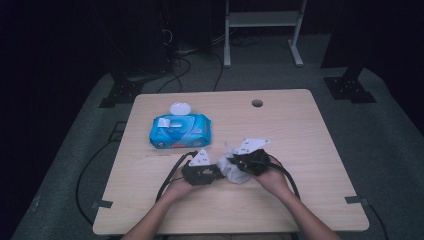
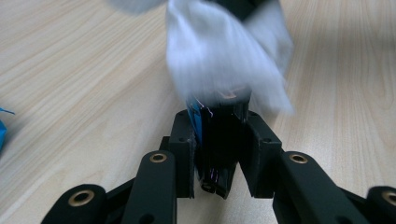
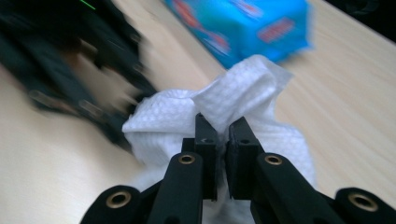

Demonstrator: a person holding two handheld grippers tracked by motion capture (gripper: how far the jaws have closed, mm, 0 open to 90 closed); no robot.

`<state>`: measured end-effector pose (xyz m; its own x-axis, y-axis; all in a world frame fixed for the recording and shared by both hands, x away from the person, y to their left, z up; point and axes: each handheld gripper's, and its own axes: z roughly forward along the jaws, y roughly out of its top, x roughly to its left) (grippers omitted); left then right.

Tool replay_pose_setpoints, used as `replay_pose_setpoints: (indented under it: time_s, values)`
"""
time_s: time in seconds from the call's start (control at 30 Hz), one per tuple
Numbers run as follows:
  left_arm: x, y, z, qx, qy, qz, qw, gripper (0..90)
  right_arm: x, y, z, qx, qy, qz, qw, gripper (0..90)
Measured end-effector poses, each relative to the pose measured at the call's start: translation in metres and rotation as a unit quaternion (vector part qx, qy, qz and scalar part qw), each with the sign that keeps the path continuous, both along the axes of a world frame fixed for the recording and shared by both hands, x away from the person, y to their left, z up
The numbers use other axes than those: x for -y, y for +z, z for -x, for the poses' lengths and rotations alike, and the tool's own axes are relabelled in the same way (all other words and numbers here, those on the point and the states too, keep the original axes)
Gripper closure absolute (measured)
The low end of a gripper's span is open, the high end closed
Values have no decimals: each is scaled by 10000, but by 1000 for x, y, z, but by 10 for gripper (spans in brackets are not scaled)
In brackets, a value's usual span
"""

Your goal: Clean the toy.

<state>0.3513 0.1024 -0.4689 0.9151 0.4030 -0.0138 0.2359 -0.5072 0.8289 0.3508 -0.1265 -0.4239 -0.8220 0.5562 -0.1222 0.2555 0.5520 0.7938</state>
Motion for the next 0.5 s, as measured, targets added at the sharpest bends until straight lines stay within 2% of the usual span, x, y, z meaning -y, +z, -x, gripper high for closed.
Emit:
replay_pose_setpoints:
  time_s: [0.07,0.13,0.17,0.27,0.33,0.4,0.5]
  values:
    - [0,0,0,9,-8,-14,10000,691,11,-1,-2,12,-166,-76,9998,840]
    - [1,0,-1,-45,-42,0,10000,690,13,0,-1,72,-233,-85,9997,840]
    - [1,0,-1,-120,-73,34,9999,686,10,0,1,63,-182,-143,9997,840]
    - [2,0,0,-93,-68,-25,9999,683,-8,0,8,21,134,-270,9995,839]
    - [2,1,-1,-83,-54,-60,9999,686,-21,-1,13,34,400,-195,9990,833]
    - [2,2,-1,-70,-49,-92,9999,690,-26,0,15,230,483,15,9986,833]
    - [1,1,-1,-54,-35,-65,10000,692,-13,1,11,87,306,-64,9995,833]
